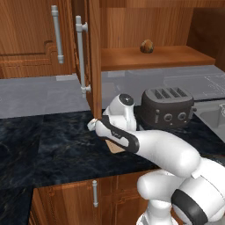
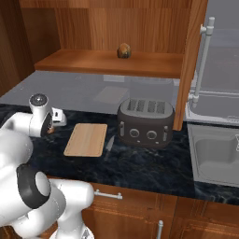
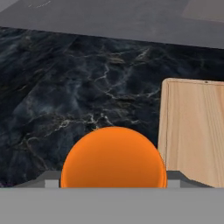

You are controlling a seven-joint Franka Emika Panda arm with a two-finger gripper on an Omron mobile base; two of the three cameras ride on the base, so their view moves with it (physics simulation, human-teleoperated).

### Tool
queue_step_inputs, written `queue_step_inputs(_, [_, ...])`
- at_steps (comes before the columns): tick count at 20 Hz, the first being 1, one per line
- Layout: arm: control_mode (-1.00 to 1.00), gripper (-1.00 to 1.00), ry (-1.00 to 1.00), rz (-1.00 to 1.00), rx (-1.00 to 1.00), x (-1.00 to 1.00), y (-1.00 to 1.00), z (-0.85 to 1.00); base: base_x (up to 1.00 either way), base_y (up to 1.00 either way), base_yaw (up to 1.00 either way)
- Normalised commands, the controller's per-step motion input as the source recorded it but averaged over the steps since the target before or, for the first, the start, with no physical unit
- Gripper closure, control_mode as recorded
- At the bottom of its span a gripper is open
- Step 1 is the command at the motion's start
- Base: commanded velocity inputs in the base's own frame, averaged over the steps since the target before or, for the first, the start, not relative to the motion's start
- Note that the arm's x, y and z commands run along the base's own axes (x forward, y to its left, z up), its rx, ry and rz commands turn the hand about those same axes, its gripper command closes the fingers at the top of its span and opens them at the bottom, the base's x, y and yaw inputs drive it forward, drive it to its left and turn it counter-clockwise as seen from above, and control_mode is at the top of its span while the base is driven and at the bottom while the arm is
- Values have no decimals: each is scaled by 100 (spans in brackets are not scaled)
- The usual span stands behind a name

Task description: Pick the bread, place it on the cutting board, pick the jam, place it on the counter, and close the cabinet.

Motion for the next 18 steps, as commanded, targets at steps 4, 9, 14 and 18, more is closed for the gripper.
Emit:
queue_step_inputs(4, [-100,100,0,0,0,6,14,-18,0,0,0])
queue_step_inputs(9, [-100,100,0,0,0,10,9,-21,0,0,0])
queue_step_inputs(14, [-100,100,0,1,0,10,2,-25,0,0,0])
queue_step_inputs(18, [-100,100,0,1,0,8,0,-24,0,0,0])
